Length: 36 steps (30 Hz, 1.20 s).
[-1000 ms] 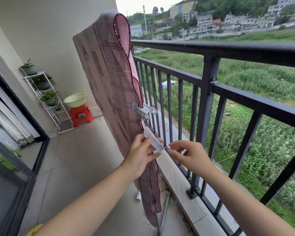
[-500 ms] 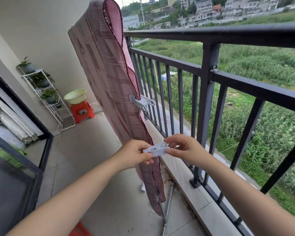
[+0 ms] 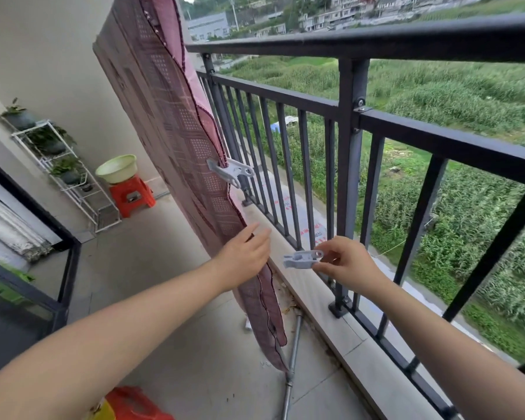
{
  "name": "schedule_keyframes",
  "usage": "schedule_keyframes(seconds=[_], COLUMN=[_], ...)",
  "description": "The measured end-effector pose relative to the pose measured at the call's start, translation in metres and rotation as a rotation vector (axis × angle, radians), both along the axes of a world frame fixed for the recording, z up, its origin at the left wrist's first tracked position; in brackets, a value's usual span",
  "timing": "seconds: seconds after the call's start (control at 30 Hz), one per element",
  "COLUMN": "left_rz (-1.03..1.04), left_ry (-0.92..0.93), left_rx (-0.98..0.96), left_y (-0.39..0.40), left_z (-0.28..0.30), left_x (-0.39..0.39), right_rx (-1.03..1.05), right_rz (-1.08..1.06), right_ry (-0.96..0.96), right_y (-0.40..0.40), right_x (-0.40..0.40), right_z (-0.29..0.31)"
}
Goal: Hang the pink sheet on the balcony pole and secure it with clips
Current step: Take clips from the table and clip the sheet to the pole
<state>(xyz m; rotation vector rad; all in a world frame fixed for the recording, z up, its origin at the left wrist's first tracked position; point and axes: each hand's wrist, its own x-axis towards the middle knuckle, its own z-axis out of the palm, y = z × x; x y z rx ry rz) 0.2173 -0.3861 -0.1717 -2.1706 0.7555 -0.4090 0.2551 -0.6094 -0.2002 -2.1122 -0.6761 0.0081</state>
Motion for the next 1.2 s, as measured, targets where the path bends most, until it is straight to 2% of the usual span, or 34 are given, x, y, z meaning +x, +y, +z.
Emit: schedule_keyframes(seconds=[0.17,0.4,0.6,0.83,1.0,1.2], left_rz=[-0.060,-0.089,-0.241,-0.263,-0.249,-0.253], left_ry=[-0.093,-0.012,0.020,0.022,0.062,0.078], left_rx=[0.047,0.095,0.117,0.049,0.050,-0.042], left_y=[0.005,0.020,0.011,0.006,0.006,0.000], left_z=[-0.002,-0.009,-0.007,-0.004,-0.006,-0.012], left_x=[0.014,0.021,0.018,0.022,0.024,0.023], right_rx=[0.028,0.020,0.026,0.101,0.090,0.010], right_rz=[-0.028,-0.005,0.039,-0.009,-0.078,-0.125], right_ry=[-0.049,-0.147,-0.216,-0.156,-0.038,0.074], right_y=[-0.002,0.016,0.052,0.078,0.090,0.073], right_x=[-0.007,-0.011,-0.016,-0.019,-0.022,-0.026], right_z=[-0.021,-0.036,-0.049,-0.066,-0.079,-0.087])
